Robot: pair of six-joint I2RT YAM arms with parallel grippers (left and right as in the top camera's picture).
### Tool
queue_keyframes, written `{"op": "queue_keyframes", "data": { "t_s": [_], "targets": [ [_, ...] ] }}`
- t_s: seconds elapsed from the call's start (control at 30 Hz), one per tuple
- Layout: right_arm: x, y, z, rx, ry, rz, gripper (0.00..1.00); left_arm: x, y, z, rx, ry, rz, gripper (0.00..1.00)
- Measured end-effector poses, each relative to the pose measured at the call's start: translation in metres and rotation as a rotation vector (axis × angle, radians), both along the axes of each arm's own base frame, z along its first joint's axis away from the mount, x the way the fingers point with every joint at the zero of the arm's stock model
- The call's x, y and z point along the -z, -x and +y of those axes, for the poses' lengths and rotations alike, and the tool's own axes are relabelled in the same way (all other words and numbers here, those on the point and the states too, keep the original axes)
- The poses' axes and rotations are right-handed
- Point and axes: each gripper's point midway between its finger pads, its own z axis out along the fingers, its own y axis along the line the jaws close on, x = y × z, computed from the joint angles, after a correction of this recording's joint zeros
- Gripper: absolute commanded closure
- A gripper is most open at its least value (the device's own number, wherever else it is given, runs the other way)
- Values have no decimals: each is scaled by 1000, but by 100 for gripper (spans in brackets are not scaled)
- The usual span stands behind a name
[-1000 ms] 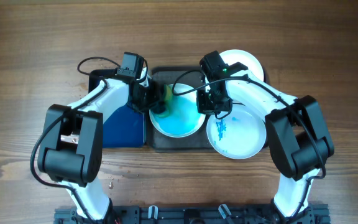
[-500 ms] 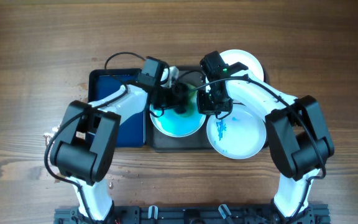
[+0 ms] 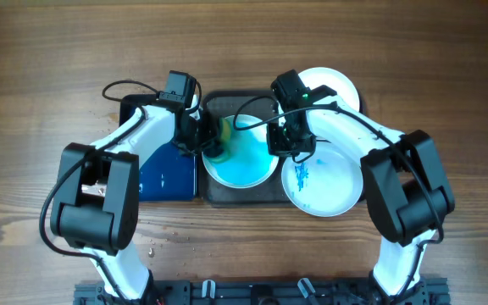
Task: Clean dirty plates on tray and stack at the side
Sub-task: 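Scrub the left white plate with the sponge while right gripper holds rim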
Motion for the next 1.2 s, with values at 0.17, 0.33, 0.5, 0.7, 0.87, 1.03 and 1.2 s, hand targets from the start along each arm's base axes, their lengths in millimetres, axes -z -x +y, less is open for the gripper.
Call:
{"op": "queue_keyframes", "data": {
  "t_s": [0.17,0.33,0.5,0.7,0.87,1.03,1.2],
  "targets": [
    [0,0,1,-5,0,-1,96,-1,4,-7,82,6,-19,96],
    [0,1,-3,-2,5,5,96,-3,20,-59,267,45,-80,96],
    [1,1,-5,-7,14,6,96,-3,31,-97,314,88,-107,96],
    [1,1,-5,-10,15,6,96,-4,15,-89,244,176,-104,96],
    [1,1,-5,-10,12,3,96,-3,-6,-36,88,174,-58,96],
    [1,1,-5,-10,12,3,95,-2,-3,-25,66,121,-18,96],
    [1,1,-5,-10,12,3,96,-3,9,-31,107,30,-12,96]
  ]
}}
